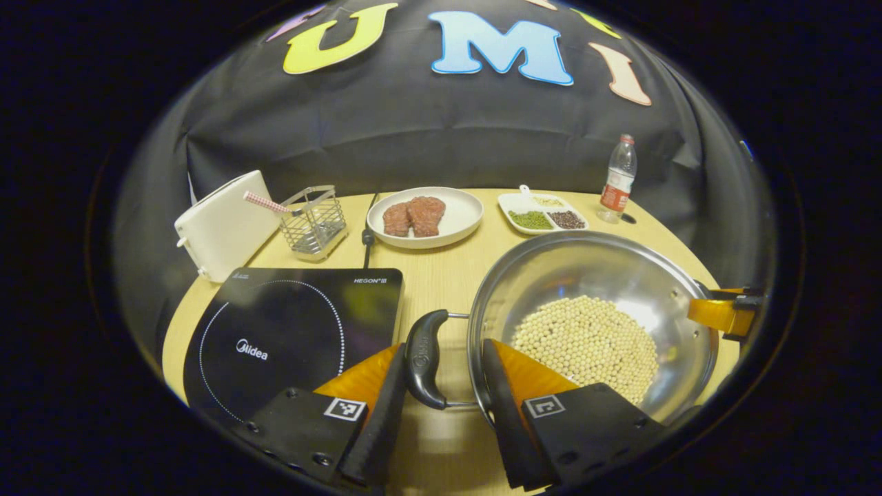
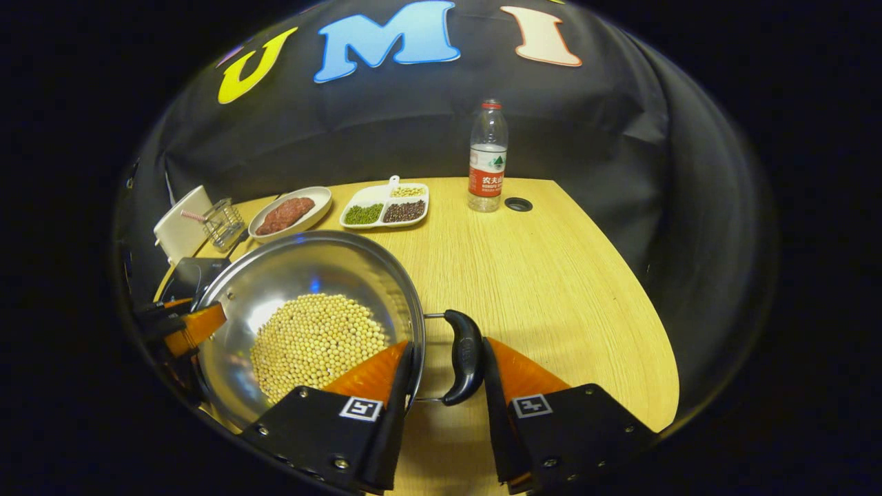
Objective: First push the handle of the pot to place it horizontally, then grasp the pot with both hands and set it on the induction cooktop.
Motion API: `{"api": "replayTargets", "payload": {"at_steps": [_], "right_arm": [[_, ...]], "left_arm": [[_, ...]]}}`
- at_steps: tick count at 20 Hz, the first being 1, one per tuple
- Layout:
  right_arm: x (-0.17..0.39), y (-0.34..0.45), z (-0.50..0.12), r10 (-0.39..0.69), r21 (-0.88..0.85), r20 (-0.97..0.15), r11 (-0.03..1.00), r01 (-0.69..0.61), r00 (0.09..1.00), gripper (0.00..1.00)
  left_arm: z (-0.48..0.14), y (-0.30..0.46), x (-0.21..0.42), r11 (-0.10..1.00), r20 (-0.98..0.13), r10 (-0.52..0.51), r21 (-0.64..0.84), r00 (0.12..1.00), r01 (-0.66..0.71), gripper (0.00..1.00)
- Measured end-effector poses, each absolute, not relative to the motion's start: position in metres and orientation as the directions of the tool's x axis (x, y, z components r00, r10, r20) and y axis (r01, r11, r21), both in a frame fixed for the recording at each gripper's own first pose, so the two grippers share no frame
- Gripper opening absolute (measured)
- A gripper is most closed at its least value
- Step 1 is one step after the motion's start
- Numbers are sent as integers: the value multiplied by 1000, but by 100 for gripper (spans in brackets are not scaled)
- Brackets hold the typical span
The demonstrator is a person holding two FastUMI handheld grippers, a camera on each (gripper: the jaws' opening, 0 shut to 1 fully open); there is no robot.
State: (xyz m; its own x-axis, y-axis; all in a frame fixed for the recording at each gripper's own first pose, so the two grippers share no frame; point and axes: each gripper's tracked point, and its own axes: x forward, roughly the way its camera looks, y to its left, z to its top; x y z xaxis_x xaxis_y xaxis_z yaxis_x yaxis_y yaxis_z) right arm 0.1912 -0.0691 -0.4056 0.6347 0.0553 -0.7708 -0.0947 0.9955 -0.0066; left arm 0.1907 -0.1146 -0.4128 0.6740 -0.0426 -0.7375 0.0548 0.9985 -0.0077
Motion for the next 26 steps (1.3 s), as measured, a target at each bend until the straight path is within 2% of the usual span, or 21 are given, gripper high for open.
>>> {"api": "replayTargets", "payload": {"at_steps": [1,2,3,4,6,7,9,10,11,12,14,16,18,19,20,21,22,23,25,26], "right_arm": [[189,-69,-406,52,-13,-772,995,-98,633,54],[191,-68,-406,50,-8,-763,996,-87,645,54],[187,-69,-402,46,-10,-763,997,-82,645,46],[191,-69,-403,44,-16,-759,996,-87,649,46],[190,-69,-405,42,-17,-762,996,-86,646,46],[188,-69,-405,44,-16,-768,996,-89,639,45],[185,-70,-402,52,-8,-768,996,-90,638,46],[185,-71,-399,55,-4,-764,996,-91,643,45],[184,-71,-394,60,-1,-759,996,-94,648,45],[182,-72,-391,63,-1,-756,995,-97,652,46],[179,-72,-384,63,-3,-753,995,-99,655,45],[175,-69,-376,64,2,-751,996,-95,657,46],[169,-63,-368,62,-2,-749,995,-95,660,46],[166,-59,-363,59,-3,-747,996,-92,662,46],[163,-55,-360,57,-4,-745,996,-90,665,46],[161,-51,-356,55,-4,-742,996,-87,668,45],[158,-47,-353,50,-4,-738,997,-78,672,45],[156,-43,-350,45,-4,-738,998,-70,674,46],[150,-35,-346,39,1,-738,998,-57,674,45],[149,-29,-345,35,1,-739,999,-52,673,46]], "left_arm": [[-412,-115,190,999,-732,-37,-1,680,53,65],[-412,-114,190,999,-734,-33,0,678,49,72],[-411,-114,190,999,-727,-31,-2,686,43,66],[-412,-114,190,999,-728,-25,-1,685,36,65],[-409,-113,191,999,-721,-15,13,692,34,65],[-407,-114,190,999,-718,-12,20,696,38,62],[-402,-114,188,999,-713,-4,28,701,34,65],[-398,-114,186,999,-709,0,30,705,30,61],[-393,-114,185,999,-702,4,31,712,25,65],[-389,-115,184,999,-697,5,33,717,24,61],[-382,-114,180,999,-691,8,33,723,21,69],[-374,-108,177,1000,-679,9,28,734,14,61],[-364,-101,172,999,-667,12,33,745,14,61],[-362,-97,171,999,-666,10,33,746,16,65],[-357,-92,170,999,-661,5,28,750,17,61],[-354,-87,170,1000,-658,0,23,753,20,69],[-351,-83,170,1000,-655,-4,19,755,21,69],[-349,-79,169,1000,-655,-8,17,755,26,61],[-344,-69,168,999,-644,-16,18,765,36,61],[-343,-63,168,999,-641,-19,17,767,39,65]]}}
